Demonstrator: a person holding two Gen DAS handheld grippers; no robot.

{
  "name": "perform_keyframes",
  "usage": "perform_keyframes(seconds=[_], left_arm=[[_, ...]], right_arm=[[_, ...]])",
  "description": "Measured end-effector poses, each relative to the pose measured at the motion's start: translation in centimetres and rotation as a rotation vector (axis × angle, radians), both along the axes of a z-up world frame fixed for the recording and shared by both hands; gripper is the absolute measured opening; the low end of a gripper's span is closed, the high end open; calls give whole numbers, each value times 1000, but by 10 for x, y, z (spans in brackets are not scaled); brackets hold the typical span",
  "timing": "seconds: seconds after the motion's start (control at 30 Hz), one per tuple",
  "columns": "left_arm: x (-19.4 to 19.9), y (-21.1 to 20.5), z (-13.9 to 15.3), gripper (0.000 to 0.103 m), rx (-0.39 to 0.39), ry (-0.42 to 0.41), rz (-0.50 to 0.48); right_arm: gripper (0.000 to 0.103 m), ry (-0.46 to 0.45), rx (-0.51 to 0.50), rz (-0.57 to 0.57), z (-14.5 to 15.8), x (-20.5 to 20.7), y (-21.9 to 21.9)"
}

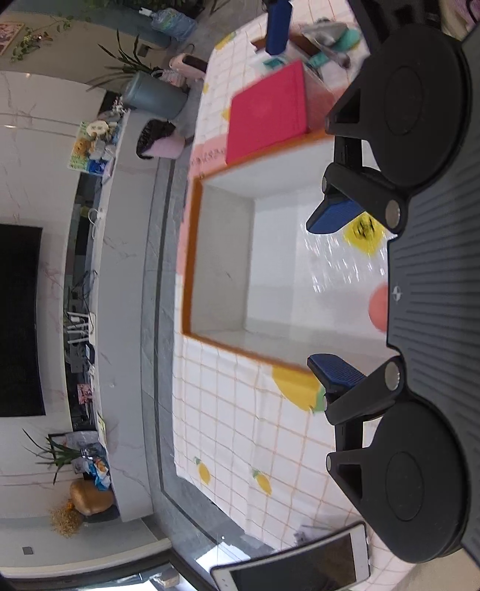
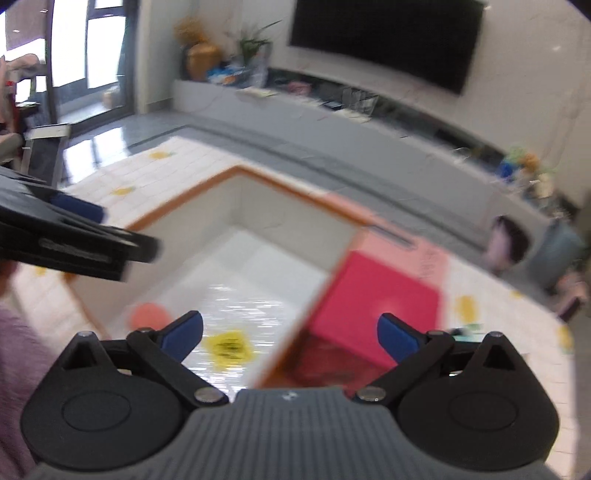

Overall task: Organize soft objects
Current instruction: 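Grasp the grey cloth with the right tool from the pile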

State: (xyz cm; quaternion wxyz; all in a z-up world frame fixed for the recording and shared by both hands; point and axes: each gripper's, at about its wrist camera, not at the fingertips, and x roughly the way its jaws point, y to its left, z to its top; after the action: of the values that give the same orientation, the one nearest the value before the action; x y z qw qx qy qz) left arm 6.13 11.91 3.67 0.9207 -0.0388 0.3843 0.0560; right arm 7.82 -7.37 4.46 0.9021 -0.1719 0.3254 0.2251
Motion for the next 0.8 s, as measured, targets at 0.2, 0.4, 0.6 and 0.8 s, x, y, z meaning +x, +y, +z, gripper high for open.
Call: perform_keyframes(seconds=[0.2, 0.4, 0.6, 0.8], left_arm=[[5, -33, 20, 87, -42, -24, -94], [8, -89, 30, 87, -2, -58, -197], [19, -152, 17, 87, 5, -47, -310], [14, -209, -3, 87, 65, -73, -384]], right_arm=[[99, -74, -16, -217, 25, 11, -90], [100, -59, 25, -447, 29, 26, -184], [82, 42, 175, -464, 0, 42, -237], [67, 264, 129, -379, -68, 81, -222]])
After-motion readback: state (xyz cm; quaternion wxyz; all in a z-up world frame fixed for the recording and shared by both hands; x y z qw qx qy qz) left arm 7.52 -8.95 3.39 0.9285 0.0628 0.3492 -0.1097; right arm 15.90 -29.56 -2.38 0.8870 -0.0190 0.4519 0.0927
